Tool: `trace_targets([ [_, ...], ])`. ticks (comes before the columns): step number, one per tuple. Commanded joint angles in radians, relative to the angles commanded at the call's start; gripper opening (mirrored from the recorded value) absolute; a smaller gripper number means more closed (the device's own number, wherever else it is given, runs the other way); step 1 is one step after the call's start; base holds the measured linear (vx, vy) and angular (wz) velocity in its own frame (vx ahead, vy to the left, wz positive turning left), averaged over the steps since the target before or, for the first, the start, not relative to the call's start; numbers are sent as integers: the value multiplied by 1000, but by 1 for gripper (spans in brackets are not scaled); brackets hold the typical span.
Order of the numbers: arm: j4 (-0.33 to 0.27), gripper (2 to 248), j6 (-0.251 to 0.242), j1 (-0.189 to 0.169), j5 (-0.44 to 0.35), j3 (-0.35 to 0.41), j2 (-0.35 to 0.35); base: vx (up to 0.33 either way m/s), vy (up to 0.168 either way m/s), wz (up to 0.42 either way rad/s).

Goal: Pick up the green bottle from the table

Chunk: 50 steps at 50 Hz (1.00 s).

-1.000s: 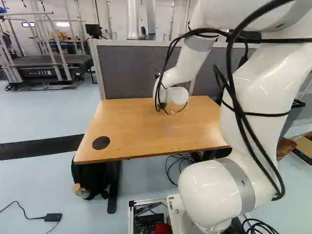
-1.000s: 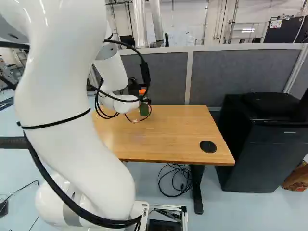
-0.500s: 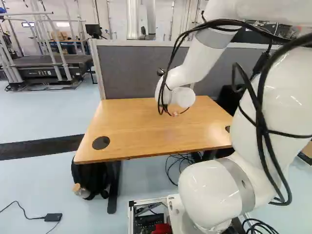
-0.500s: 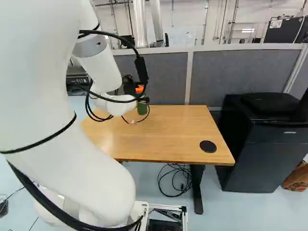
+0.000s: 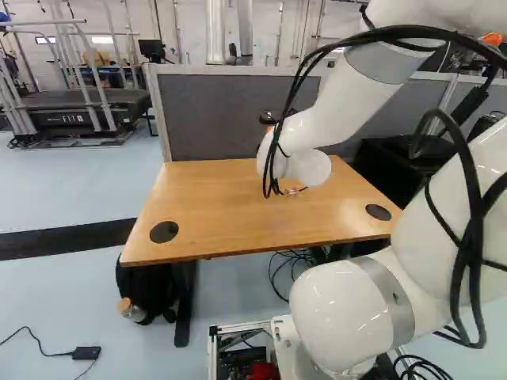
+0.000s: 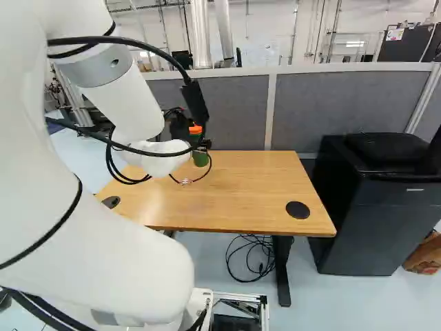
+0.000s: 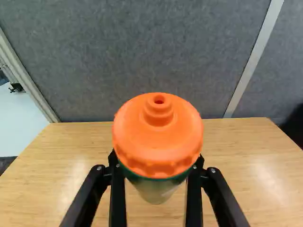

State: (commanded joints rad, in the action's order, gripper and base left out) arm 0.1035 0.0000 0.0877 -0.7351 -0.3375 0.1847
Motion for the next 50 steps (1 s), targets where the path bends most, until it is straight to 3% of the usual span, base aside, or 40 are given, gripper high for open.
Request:
trace_targets([
  [25,-17,2,0,-14,-22,40,15,0,0,0],
  [50,-61,2,0,-52,-81,148,56,0,0,0],
])
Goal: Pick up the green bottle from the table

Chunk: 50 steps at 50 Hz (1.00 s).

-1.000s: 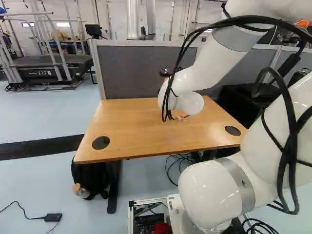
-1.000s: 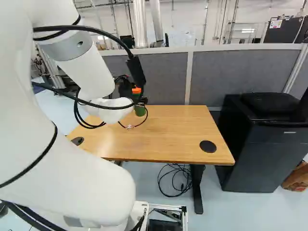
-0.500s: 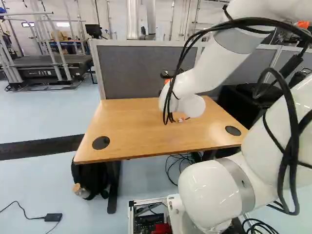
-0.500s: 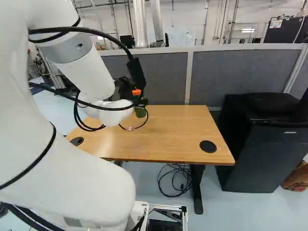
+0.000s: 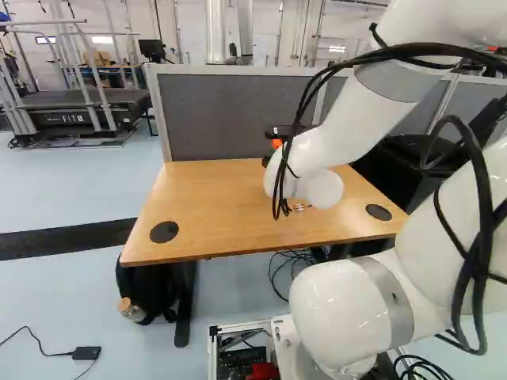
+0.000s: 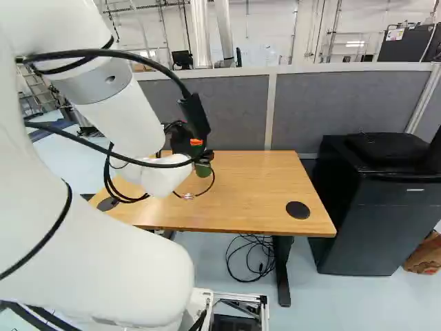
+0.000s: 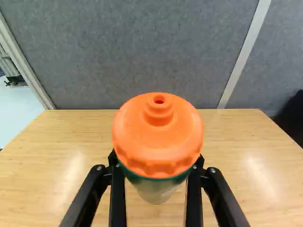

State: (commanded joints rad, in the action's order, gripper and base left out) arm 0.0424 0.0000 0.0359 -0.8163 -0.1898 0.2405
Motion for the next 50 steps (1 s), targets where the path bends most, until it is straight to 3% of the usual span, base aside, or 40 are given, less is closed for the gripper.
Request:
trace_targets([
  [24,-34,2,0,-29,-46,83,31,0,0,0],
  [50,-42,2,0,-36,-56,103,39,0,0,0],
])
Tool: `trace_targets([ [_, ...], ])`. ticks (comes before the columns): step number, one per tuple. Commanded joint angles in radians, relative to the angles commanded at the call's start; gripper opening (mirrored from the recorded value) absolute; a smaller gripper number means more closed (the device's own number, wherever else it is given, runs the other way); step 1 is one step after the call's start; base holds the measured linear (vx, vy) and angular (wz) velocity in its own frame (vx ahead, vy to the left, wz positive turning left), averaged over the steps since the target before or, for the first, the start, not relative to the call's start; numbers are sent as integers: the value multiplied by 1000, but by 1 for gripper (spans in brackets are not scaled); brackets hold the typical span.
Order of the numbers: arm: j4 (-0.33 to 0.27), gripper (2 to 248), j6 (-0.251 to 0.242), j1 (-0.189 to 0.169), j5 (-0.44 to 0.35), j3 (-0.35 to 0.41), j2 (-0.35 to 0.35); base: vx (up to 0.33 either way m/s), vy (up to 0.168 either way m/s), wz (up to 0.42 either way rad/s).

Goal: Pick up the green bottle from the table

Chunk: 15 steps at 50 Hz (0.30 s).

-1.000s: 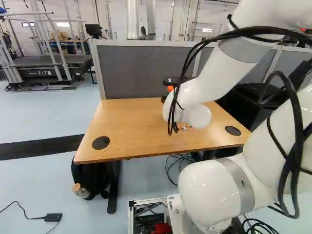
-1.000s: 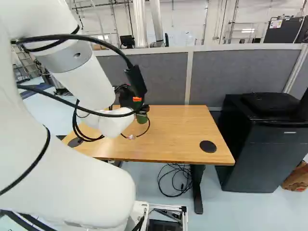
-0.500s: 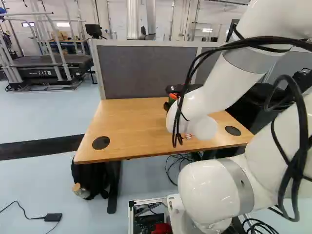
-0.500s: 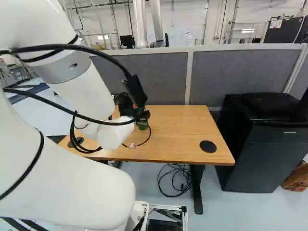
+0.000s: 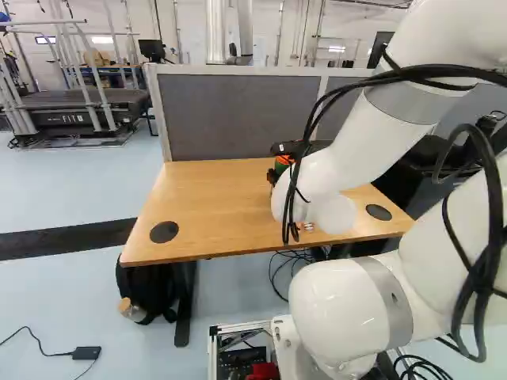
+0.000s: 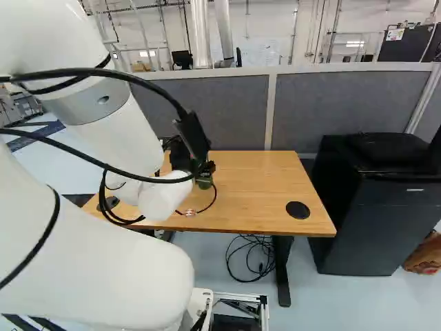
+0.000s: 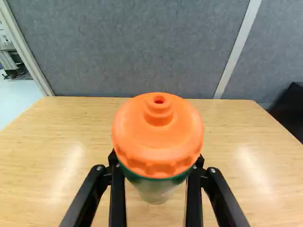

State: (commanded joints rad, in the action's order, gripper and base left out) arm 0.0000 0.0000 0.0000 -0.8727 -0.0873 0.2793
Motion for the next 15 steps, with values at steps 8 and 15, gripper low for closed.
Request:
trace_targets([
  [8,0,2,0,0,0,0,0,0,0,0],
  [15,0,2,0,0,0,0,0,0,0,0],
])
